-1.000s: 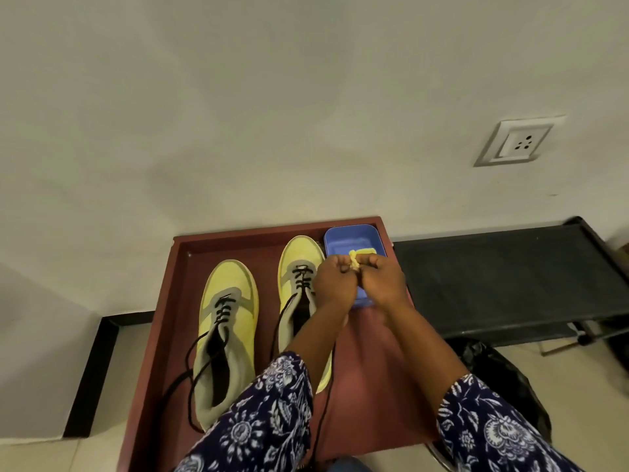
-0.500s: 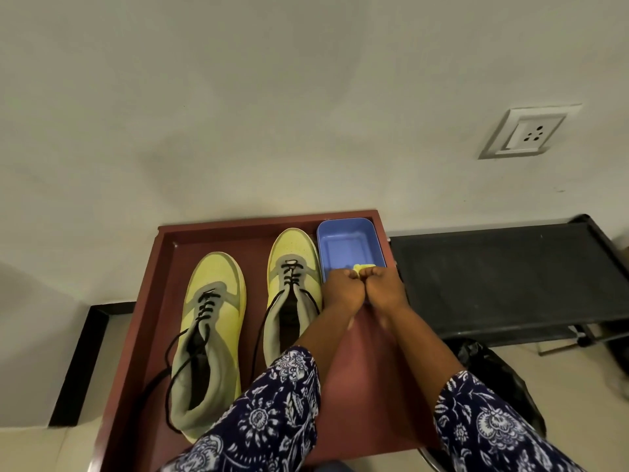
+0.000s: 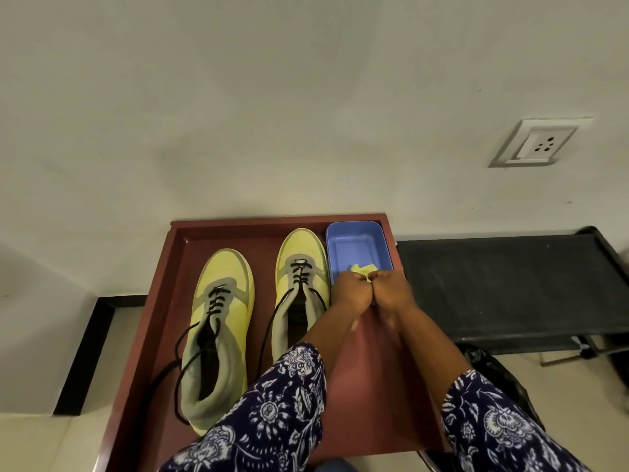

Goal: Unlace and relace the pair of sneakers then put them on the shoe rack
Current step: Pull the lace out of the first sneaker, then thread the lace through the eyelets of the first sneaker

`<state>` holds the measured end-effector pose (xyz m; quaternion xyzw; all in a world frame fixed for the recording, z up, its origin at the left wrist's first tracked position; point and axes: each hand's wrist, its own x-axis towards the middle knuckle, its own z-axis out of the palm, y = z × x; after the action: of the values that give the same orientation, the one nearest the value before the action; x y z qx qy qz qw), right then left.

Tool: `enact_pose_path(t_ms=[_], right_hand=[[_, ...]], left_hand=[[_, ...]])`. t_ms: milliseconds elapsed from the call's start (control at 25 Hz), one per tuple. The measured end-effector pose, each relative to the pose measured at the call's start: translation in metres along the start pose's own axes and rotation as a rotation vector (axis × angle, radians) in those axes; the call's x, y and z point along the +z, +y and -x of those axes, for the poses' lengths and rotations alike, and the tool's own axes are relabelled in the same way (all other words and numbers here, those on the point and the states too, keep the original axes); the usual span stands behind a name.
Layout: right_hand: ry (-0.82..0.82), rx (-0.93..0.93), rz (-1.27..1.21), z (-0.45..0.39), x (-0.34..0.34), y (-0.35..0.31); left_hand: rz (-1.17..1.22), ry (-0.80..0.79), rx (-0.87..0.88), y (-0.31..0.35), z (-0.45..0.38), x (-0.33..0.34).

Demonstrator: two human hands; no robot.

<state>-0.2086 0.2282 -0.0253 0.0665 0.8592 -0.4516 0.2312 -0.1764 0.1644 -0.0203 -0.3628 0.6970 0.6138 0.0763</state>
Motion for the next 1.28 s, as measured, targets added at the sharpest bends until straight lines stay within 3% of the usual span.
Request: enact_pose_path(t_ms=[400,680,800,880,1040,1160,1280], right_hand=[[0.033,-0.209,0.052,0.032,0.008,-0.037],[-0.039,-0.279,-0.002,0.070,0.070,-0.069],[-0.077,-0.352,0.148,0.091,0.092,-0.071],[-0.191,-0.418,0.199,0.104,0.105,-0.067],[-0.433,-0.663,0.450,0.122,0.134,-0.051],[-0.388,-0.796,0.740,0.130,0.149,-0.042],[-0.330,-0.797,0.766,0.135,0.151,-0.043]], left_hand=[[0.085,0.085,0.173,0.023,0.028,-0.037],[-0.165,0.223,0.347,0.011,0.049,-0.125],[-0.221,0.303,0.303,-0.018,0.049,-0.178],[-0.216,0.351,0.230,-0.040,0.049,-0.214],[-0.238,0.265,0.096,-0.084,0.053,-0.257],[-0.475,0.104,0.076,-0.108,0.054,-0.259],[-0.558,0.169,0.132,-0.110,0.060,-0.256]])
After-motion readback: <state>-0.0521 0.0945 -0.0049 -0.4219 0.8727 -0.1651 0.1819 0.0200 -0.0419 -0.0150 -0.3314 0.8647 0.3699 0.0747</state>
